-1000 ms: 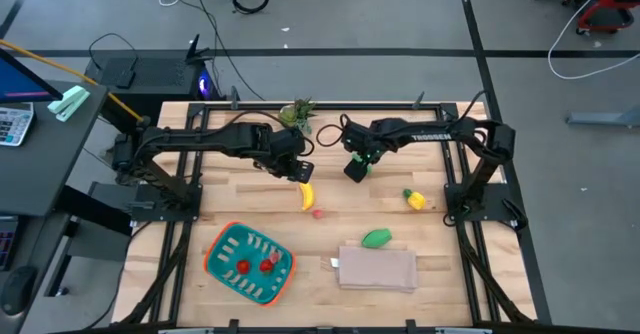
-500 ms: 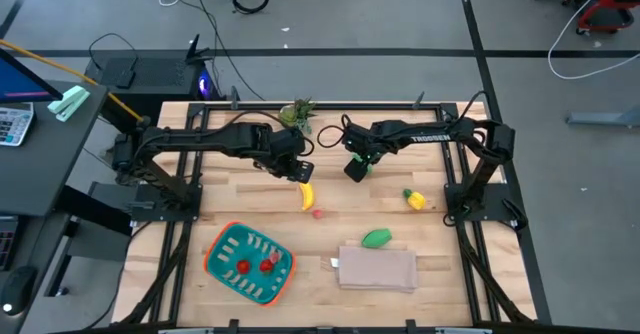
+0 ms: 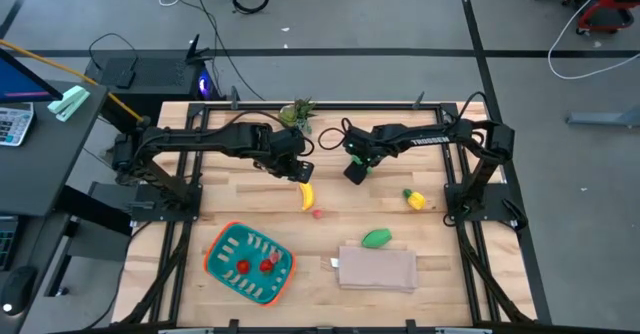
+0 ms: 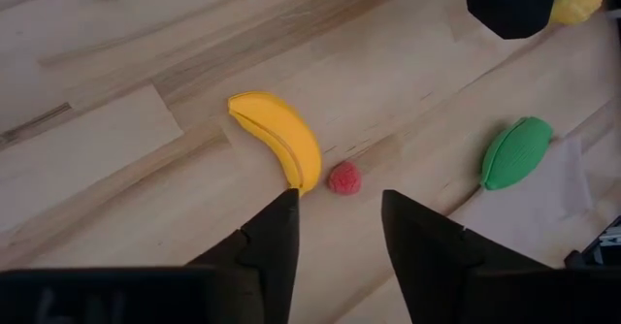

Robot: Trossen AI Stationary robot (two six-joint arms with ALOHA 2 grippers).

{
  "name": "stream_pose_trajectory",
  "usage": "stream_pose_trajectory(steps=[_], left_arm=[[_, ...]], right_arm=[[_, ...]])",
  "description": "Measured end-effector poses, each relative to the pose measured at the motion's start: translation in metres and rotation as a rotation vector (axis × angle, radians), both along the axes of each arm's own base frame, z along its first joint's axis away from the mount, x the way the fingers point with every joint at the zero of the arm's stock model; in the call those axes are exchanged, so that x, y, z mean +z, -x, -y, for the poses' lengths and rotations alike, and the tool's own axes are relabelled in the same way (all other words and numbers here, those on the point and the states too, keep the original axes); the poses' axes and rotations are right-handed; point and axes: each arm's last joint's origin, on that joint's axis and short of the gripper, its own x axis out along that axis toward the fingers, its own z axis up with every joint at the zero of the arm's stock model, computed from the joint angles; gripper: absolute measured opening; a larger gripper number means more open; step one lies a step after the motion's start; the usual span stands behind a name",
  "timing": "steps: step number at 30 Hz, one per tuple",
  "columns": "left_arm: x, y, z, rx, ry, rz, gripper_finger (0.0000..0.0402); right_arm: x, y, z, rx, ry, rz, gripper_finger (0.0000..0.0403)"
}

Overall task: Pick and placing Produce into tupperware
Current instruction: Put the green pea into the blue basket

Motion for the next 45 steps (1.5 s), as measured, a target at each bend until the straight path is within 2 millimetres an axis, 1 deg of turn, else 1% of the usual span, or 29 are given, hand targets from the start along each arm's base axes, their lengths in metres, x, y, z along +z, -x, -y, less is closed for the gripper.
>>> stream_pose_trajectory(steps=[3, 8, 14, 18, 22, 26, 35, 40, 45], left_arm=[[0.000, 0.000, 0.000, 0.000, 0.000, 0.000, 0.0157], [0.000, 0.000, 0.000, 0.000, 0.000, 0.003, 0.0152], [0.000, 0.000, 0.000, 0.000, -0.001, 0.003, 0.0157], [0.000, 0.000, 0.000, 0.001, -0.001, 0.003, 0.0155], [0.000, 0.000, 0.000, 0.001, 0.000, 0.003, 0.0151], [0.000, 0.000, 0.000, 0.001, 0.000, 0.003, 0.0155], [0.000, 0.000, 0.000, 0.002, 0.000, 0.003, 0.0152], [0.000, 0.000, 0.000, 0.002, 0.000, 0.003, 0.0153], [0.000, -0.001, 0.000, 0.002, -0.001, 0.007, 0.0155]], right_arm=[[-0.002, 0.000, 0.000, -0.006, 0.000, 0.004, 0.0279], [-0.018, 0.011, -0.002, -0.020, 0.026, -0.045, 0.0276], [-0.027, 0.017, -0.002, -0.072, -0.011, -0.031, 0.0277], [-0.027, 0.016, -0.003, -0.068, -0.007, -0.018, 0.0273], [-0.023, 0.009, 0.000, -0.061, 0.011, 0.041, 0.0268], [-0.022, 0.006, 0.000, -0.058, 0.013, 0.069, 0.0268], [-0.023, 0.007, 0.000, -0.056, 0.010, 0.058, 0.0268], [-0.030, 0.013, -0.002, -0.063, 0.002, 0.033, 0.0267], [-0.030, 0.014, -0.002, -0.067, 0.004, 0.039, 0.0267]])
